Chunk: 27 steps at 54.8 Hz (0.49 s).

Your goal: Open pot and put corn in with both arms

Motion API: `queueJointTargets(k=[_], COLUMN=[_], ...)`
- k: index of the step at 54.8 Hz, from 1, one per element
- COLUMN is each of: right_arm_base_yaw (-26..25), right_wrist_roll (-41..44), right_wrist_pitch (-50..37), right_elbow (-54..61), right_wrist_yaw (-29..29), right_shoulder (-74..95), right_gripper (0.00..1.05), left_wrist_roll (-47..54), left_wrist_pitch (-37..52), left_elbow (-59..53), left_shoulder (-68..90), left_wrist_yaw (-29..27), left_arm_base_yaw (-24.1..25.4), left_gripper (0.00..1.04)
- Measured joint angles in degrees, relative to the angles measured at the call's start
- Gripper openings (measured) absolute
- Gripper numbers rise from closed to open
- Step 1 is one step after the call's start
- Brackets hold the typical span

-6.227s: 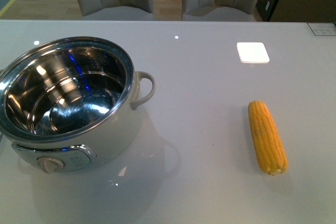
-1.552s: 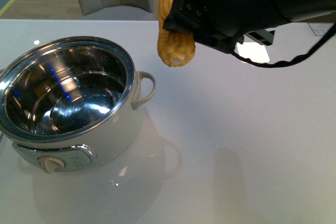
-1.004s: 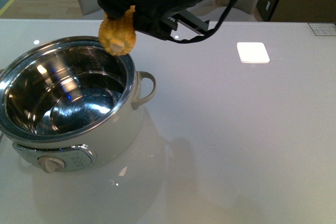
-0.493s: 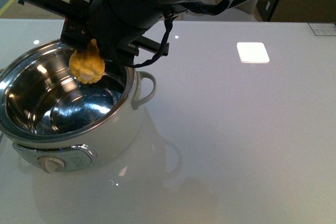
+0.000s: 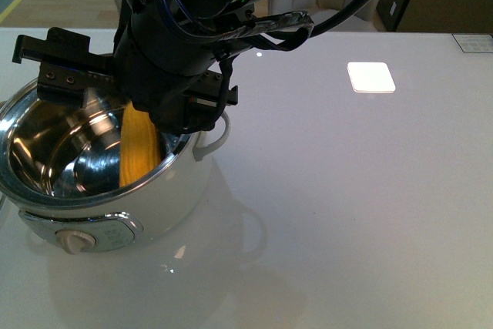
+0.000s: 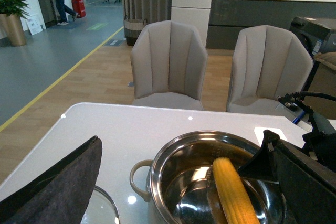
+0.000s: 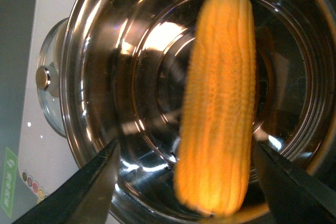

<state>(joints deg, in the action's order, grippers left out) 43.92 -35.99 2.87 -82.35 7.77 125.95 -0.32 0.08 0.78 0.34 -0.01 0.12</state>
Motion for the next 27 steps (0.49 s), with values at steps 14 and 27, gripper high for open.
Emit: queueJointTargets(k=[14,27], right_arm_base_yaw=[-3.3,-14.7], right_wrist_roll=[-2.2,-3.0], right_wrist_pitch=[-4.1,-11.6], right_elbow=[5.9,20.2], right_wrist_yaw=[-0.3,-1.5], right_shoulder=[-4.7,-23.4], right_gripper=[0.96,0.96], left_wrist_roll=[0.0,0.0], left_wrist_pitch=[0.0,0.0], left_elbow=[0.0,0.0], left_shoulder=[0.0,0.0], left_wrist_yaw=[0.0,0.0], left_arm_base_yaw=[0.0,0.0], left_gripper=[0.98,0.98])
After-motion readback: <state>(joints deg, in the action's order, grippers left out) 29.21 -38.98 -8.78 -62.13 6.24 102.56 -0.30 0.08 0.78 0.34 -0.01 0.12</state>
